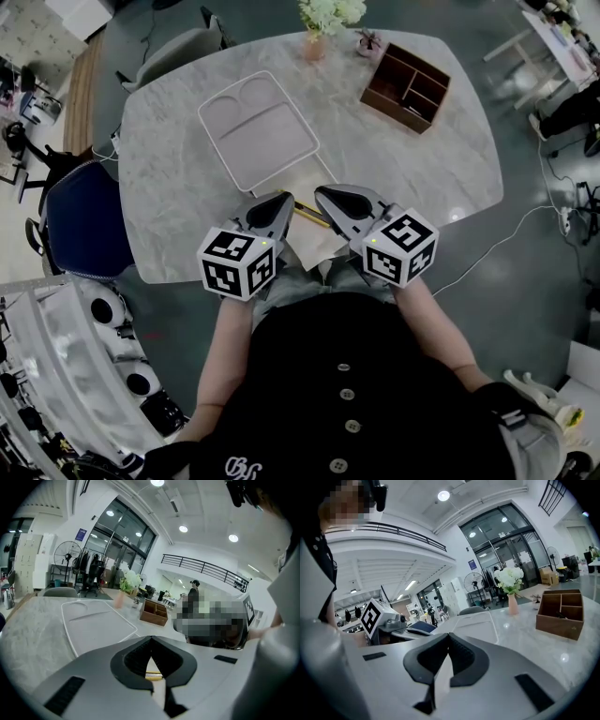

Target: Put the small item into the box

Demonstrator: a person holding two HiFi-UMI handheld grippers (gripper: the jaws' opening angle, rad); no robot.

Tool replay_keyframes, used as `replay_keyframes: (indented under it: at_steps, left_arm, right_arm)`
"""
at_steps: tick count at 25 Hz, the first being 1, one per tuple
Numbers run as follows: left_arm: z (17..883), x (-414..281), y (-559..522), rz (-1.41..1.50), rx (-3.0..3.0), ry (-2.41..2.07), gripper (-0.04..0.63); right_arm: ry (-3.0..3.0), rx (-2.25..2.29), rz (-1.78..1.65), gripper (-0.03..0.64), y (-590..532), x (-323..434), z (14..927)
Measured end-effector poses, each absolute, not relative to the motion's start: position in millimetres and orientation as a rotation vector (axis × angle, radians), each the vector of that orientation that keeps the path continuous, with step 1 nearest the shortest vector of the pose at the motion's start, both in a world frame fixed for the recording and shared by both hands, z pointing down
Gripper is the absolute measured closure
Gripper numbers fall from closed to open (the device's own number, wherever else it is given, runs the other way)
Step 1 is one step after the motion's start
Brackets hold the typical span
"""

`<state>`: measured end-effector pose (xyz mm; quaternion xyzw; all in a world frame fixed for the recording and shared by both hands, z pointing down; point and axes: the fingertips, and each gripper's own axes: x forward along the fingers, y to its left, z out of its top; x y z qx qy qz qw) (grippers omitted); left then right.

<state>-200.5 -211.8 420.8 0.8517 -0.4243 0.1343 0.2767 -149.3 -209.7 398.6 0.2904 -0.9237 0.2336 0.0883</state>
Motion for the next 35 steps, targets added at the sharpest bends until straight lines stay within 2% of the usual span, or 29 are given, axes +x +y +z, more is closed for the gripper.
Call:
replay_keyframes:
  at_steps: [35]
  left_arm:
    - [428.5, -193.5, -203.3, 0.4, 2.279, -1.099, 0.578]
  right_arm:
    - [-2.675, 0.874, 0.697, 0.614, -202.7, -144.2, 414.4]
